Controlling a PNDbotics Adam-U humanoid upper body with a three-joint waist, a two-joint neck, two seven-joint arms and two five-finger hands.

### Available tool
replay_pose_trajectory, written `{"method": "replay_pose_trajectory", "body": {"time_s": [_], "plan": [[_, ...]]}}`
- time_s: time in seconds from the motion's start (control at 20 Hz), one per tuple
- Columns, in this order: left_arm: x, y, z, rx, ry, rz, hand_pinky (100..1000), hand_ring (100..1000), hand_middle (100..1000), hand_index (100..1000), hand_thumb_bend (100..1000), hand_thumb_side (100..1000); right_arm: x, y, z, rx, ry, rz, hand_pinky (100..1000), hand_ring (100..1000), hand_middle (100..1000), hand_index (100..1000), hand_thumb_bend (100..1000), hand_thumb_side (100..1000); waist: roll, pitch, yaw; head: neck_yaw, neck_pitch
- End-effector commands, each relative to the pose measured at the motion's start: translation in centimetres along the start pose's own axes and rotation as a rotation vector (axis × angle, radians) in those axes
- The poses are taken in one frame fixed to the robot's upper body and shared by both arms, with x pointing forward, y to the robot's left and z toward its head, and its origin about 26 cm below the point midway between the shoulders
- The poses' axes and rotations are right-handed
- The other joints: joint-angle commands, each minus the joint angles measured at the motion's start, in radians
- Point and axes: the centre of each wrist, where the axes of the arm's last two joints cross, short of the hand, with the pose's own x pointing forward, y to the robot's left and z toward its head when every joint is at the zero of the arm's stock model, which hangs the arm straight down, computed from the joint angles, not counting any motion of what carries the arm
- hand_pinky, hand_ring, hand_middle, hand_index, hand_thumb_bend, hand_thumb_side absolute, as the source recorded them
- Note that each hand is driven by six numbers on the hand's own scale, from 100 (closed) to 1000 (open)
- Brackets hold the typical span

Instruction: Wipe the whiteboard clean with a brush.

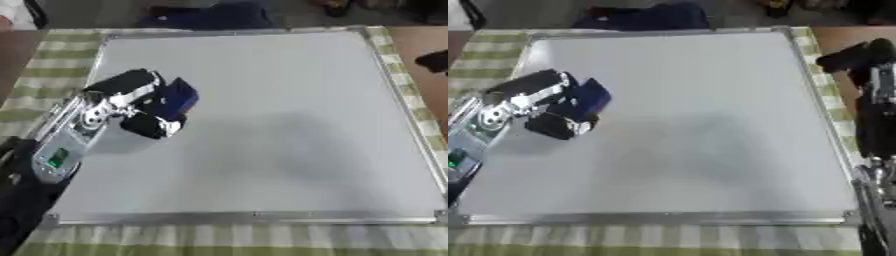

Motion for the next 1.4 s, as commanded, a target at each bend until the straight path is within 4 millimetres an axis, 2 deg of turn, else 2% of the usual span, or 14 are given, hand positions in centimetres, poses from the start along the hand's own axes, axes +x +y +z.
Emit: {"method": "replay_pose_trajectory", "body": {"time_s": [0.05,0.3,0.65,1.05,1.4], "plan": [[-1.6,2.5,0.2,0.065,0.055,0.001,381,573,405,100,138,379,0.7,-0.3,-0.7,0.008,-0.041,0.014,718,628,489,500,100,968,-0.002,-0.011,-0.002,0.008,-0.020],[-3.4,4.1,-0.6,0.112,0.132,0.019,384,575,406,100,139,382,0.8,-0.2,-0.9,0.007,-0.054,0.018,718,628,488,499,100,968,-0.001,0.006,-0.013,0.025,-0.036],[-5.8,4.4,-1.9,0.136,0.244,0.052,386,578,409,100,146,382,0.9,-0.2,-1.1,0.008,-0.065,0.023,719,627,486,498,100,970,0.003,0.029,-0.028,0.043,-0.058],[-7.4,4.3,-2.5,0.147,0.339,0.091,389,579,406,100,141,389,0.9,-0.1,-1.1,0.010,-0.068,0.027,720,627,485,496,100,970,-0.002,0.042,-0.028,0.045,-0.064],[-7.5,4.5,-2.9,0.141,0.337,0.123,393,582,407,100,135,407,0.9,0.0,-1.1,0.010,-0.067,0.025,720,627,485,496,100,968,-0.003,0.045,-0.037,0.050,-0.071]]}}
